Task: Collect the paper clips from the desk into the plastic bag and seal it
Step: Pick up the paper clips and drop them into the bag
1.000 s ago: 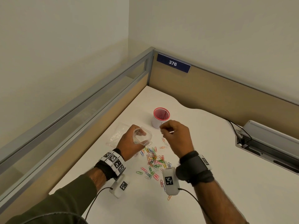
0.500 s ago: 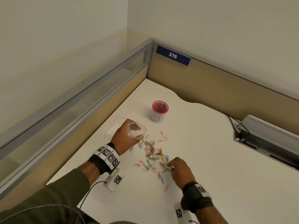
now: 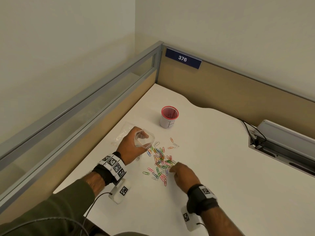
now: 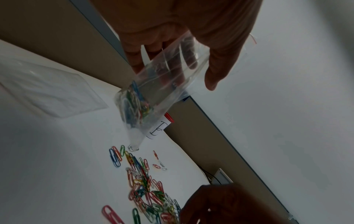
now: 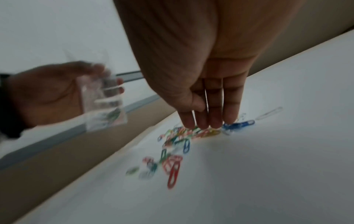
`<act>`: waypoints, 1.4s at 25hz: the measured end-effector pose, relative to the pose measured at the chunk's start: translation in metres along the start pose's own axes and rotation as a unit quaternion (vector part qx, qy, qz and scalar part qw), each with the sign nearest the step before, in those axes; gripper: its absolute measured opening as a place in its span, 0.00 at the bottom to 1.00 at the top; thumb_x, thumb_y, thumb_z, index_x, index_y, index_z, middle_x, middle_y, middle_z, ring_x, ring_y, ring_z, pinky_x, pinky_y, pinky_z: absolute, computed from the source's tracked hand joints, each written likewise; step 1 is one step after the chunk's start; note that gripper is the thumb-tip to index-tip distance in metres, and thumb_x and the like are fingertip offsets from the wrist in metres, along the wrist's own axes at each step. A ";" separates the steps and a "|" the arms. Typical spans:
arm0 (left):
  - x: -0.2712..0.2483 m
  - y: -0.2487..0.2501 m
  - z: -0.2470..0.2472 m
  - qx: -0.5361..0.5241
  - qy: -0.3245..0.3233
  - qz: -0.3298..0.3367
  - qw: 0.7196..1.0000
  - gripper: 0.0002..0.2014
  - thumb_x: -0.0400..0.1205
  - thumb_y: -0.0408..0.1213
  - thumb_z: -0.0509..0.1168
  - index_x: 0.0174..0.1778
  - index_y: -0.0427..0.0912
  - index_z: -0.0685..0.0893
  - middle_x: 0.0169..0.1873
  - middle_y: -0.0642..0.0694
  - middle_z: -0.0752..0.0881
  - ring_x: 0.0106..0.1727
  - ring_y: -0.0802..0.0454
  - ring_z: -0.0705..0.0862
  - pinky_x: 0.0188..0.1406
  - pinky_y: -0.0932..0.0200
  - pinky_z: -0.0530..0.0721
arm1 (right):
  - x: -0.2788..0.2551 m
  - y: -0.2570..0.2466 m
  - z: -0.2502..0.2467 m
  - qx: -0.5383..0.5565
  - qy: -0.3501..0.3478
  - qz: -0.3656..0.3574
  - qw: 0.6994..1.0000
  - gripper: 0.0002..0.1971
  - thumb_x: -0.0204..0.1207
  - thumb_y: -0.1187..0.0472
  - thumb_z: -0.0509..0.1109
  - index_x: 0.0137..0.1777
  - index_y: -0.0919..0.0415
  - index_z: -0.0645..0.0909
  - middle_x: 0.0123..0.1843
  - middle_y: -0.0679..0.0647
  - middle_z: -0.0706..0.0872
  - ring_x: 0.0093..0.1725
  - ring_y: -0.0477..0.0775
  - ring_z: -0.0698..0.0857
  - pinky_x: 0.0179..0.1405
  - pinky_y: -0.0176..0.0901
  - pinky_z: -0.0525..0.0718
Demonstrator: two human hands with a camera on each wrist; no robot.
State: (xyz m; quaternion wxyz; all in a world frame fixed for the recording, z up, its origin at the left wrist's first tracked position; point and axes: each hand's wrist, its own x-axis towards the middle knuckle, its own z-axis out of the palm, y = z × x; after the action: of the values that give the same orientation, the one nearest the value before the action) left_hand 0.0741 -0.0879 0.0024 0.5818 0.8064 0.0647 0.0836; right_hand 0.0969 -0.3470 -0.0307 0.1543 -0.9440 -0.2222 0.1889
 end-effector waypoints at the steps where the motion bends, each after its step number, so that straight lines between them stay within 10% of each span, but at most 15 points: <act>1: 0.000 0.000 -0.002 0.005 0.000 0.000 1.000 0.20 0.73 0.38 0.81 0.56 0.47 0.80 0.57 0.50 0.87 0.65 0.52 0.85 0.70 0.52 0.82 | 0.005 0.004 -0.008 0.000 0.028 0.024 0.999 0.16 0.79 0.67 0.60 0.61 0.54 0.84 0.60 0.52 0.84 0.61 0.54 0.82 0.61 0.40 0.77; 8: 0.002 -0.003 -0.007 -0.003 0.011 -0.006 1.000 0.20 0.73 0.39 0.80 0.56 0.46 0.80 0.57 0.49 0.87 0.64 0.52 0.85 0.71 0.49 0.81 | 0.002 0.037 -0.002 -0.026 0.057 0.231 0.971 0.12 0.81 0.65 0.57 0.60 0.64 0.78 0.62 0.61 0.77 0.63 0.61 0.78 0.61 0.50 0.82; 16: 0.002 -0.001 -0.006 0.002 0.000 -0.008 1.000 0.19 0.74 0.38 0.80 0.56 0.47 0.81 0.56 0.49 0.87 0.63 0.55 0.85 0.70 0.53 0.81 | 0.025 -0.011 0.007 0.087 0.081 0.143 0.983 0.13 0.81 0.59 0.63 0.62 0.62 0.81 0.62 0.60 0.80 0.59 0.60 0.82 0.60 0.46 0.81; 21: 0.007 -0.001 -0.017 -0.006 0.014 -0.007 1.000 0.20 0.72 0.40 0.80 0.56 0.46 0.80 0.54 0.51 0.87 0.62 0.55 0.85 0.66 0.57 0.80 | 0.028 -0.018 0.013 -0.001 -0.008 0.113 0.994 0.31 0.70 0.47 0.75 0.71 0.56 0.72 0.66 0.55 0.73 0.68 0.58 0.71 0.63 0.52 0.80; 28: 0.006 -0.002 -0.015 -0.007 0.016 -0.012 1.000 0.19 0.73 0.38 0.80 0.56 0.47 0.80 0.55 0.50 0.87 0.64 0.53 0.85 0.67 0.56 0.80 | 0.041 -0.036 0.022 -0.078 0.021 0.063 0.995 0.13 0.81 0.63 0.58 0.63 0.60 0.76 0.62 0.60 0.77 0.62 0.61 0.77 0.57 0.52 0.83; 35: 0.006 -0.002 -0.012 0.007 0.017 -0.016 1.000 0.20 0.73 0.36 0.80 0.57 0.45 0.80 0.56 0.51 0.87 0.64 0.57 0.84 0.63 0.66 0.77 | 0.052 -0.017 -0.006 0.031 0.060 0.131 0.989 0.08 0.77 0.68 0.62 0.48 0.60 0.82 0.51 0.59 0.87 0.51 0.60 0.85 0.49 0.45 0.82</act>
State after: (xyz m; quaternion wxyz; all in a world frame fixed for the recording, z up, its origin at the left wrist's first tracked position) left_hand 0.0776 -0.0748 0.0046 0.5761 0.8080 0.0881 0.0869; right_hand 0.1362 -0.3093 -0.0340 0.1702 -0.9695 -0.0809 0.1570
